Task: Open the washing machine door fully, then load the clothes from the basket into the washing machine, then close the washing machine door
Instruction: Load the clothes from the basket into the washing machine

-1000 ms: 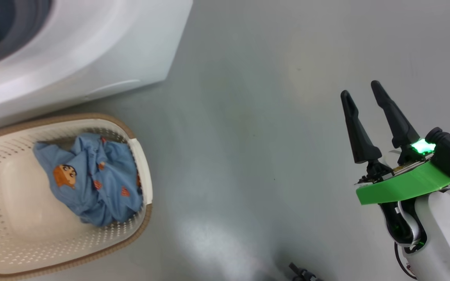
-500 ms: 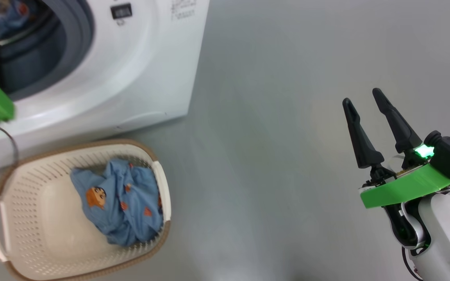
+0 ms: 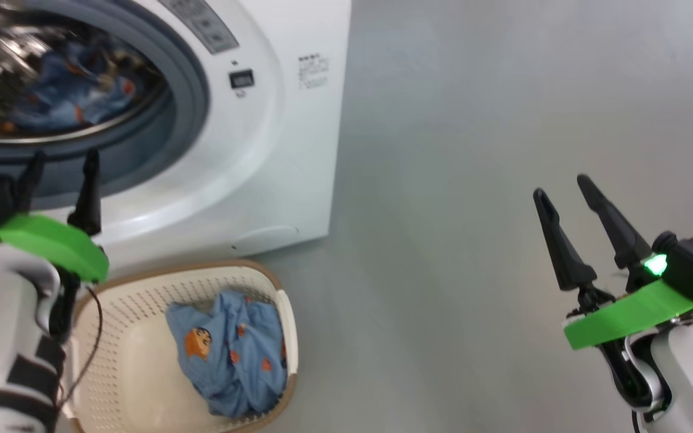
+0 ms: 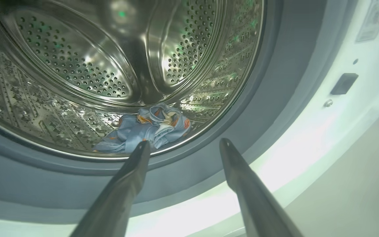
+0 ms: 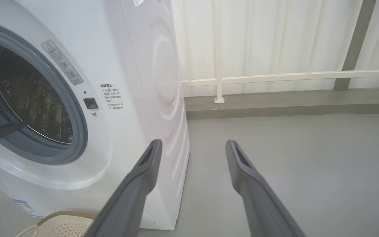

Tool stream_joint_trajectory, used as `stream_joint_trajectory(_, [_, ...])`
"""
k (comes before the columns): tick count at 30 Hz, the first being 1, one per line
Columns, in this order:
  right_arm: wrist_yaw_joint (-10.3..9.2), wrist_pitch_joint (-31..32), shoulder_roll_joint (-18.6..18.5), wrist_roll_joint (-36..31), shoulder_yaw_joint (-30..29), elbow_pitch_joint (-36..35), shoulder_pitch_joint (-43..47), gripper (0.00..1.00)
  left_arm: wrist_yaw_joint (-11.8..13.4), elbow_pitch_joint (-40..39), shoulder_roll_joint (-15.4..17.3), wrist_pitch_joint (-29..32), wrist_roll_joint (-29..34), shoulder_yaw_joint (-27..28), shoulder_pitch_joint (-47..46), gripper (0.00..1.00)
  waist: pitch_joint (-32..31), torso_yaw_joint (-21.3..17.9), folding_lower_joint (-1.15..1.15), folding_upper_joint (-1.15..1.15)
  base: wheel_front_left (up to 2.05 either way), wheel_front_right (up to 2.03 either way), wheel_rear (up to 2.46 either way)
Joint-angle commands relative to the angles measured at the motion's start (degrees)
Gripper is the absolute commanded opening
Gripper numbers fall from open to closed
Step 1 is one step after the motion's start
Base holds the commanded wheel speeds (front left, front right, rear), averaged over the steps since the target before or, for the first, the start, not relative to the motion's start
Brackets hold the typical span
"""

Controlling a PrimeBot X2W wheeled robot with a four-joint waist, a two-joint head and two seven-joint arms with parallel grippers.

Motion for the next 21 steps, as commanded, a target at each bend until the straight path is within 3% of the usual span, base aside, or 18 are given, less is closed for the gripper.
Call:
stream_joint_trajectory(1, [0.25, -0.5, -1.4, 0.7, 0.3, -0.8, 1.6, 1.00, 0.5, -2.9, 2.1, -0.5, 0.1, 2.0, 1.5, 1.00, -4.0, 2.6, 0.01, 0.00, 0.00, 0.00, 0.00])
stream_joint_trajectory(21, [0.25, -0.5, -3.5, 1.4, -1.3, -0.8, 6.6, 1.00, 5.4, -29.0, 1.3, 0.3, 0.6, 4.4, 25.4, 1.00, -13.4, 6.5, 0.01, 0.00, 0.00, 0.00, 0.00])
